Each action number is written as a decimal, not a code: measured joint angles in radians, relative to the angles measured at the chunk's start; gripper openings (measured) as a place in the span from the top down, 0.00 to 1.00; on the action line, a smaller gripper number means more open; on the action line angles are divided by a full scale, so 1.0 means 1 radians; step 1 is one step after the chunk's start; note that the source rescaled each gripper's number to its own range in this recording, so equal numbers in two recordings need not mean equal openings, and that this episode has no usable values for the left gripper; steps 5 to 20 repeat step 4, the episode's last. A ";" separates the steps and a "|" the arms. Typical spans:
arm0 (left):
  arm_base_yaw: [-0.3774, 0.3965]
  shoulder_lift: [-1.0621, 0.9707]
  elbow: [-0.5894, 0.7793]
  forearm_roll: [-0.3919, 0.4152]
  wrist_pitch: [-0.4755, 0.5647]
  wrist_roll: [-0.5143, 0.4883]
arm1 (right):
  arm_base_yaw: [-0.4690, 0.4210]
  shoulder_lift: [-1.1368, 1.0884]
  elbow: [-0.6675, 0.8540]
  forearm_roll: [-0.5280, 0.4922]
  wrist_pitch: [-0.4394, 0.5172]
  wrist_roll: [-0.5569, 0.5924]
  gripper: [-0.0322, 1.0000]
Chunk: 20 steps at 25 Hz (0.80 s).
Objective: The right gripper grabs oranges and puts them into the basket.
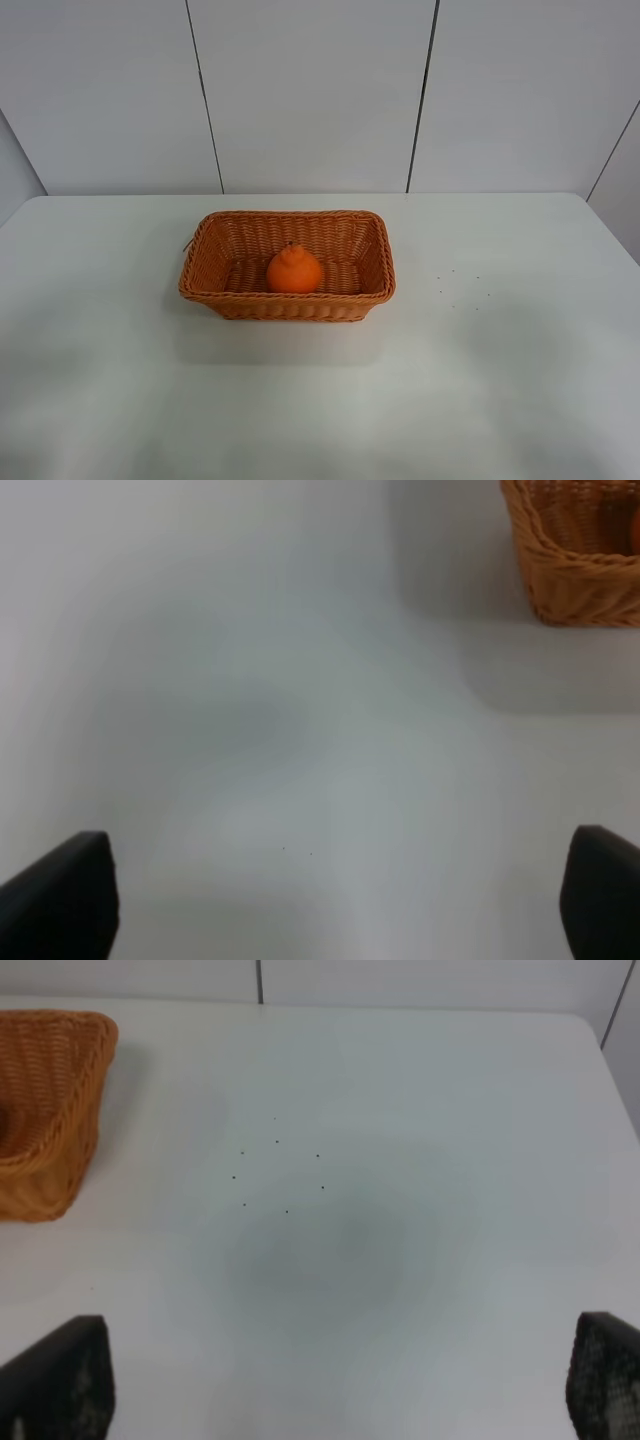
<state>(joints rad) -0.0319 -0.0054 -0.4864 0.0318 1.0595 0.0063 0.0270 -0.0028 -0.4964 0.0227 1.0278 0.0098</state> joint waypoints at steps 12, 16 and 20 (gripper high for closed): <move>0.000 0.000 0.000 0.000 0.000 0.000 | 0.000 0.000 0.000 0.000 0.000 0.000 0.00; 0.000 0.000 0.000 0.000 0.000 0.000 | 0.000 0.000 0.000 0.000 0.000 0.000 0.00; 0.000 0.000 0.000 0.000 0.000 0.000 | 0.000 0.000 0.000 0.000 0.000 0.000 0.00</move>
